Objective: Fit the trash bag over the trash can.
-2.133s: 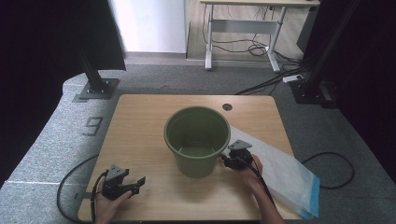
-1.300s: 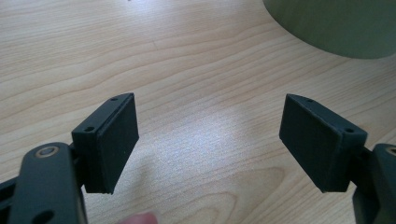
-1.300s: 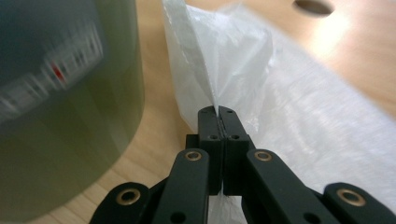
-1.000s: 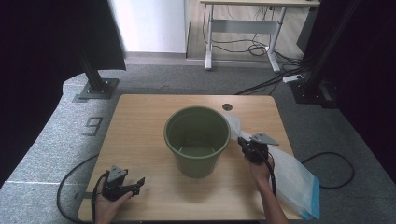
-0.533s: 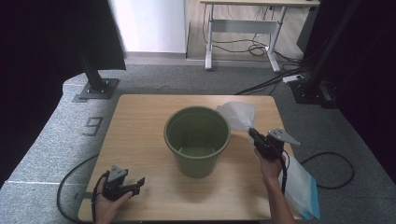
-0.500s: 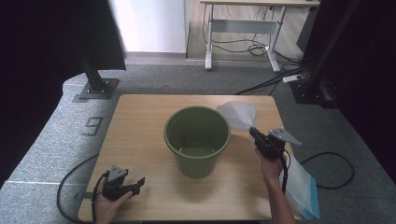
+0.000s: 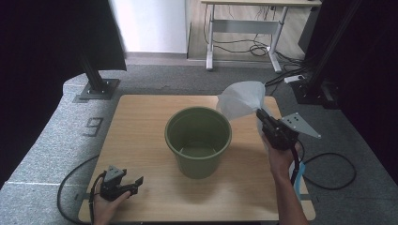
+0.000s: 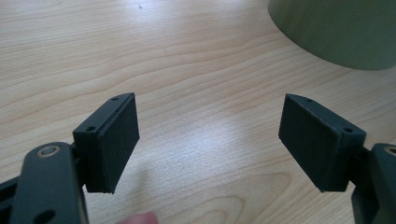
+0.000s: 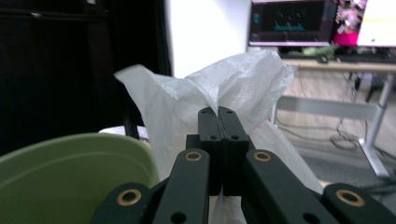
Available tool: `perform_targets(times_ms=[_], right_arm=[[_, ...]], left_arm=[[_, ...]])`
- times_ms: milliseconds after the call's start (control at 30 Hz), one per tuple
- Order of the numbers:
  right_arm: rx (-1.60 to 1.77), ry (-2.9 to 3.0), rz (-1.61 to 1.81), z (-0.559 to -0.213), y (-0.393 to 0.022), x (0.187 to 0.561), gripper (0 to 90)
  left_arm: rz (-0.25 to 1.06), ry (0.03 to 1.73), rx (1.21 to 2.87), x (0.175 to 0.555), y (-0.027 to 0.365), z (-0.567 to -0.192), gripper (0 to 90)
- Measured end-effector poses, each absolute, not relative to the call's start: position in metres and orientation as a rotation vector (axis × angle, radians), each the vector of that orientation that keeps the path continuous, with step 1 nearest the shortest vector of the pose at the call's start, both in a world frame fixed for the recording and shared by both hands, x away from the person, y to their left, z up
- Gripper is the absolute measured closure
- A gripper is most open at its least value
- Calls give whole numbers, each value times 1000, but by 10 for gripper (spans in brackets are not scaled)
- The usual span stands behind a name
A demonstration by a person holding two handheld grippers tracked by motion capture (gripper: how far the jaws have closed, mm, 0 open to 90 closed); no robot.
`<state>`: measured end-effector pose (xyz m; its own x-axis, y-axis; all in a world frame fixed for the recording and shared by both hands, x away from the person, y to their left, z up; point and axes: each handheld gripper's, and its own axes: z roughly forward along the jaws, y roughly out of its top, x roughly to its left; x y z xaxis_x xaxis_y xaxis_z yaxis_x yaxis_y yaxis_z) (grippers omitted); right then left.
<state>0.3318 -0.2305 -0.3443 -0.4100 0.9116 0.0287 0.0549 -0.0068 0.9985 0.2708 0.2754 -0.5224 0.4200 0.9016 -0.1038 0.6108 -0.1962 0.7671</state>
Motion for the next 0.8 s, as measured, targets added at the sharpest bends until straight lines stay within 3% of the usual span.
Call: perform_targets(times_ms=[600,800], right_arm=[[851,1486,1557,-294,-209,308,885],[813,1551,1539,-304,-197,302,885]], left_arm=[[480,1286,1909,271,275,-523,199],[482,1288,1902,271,277,-523,200]])
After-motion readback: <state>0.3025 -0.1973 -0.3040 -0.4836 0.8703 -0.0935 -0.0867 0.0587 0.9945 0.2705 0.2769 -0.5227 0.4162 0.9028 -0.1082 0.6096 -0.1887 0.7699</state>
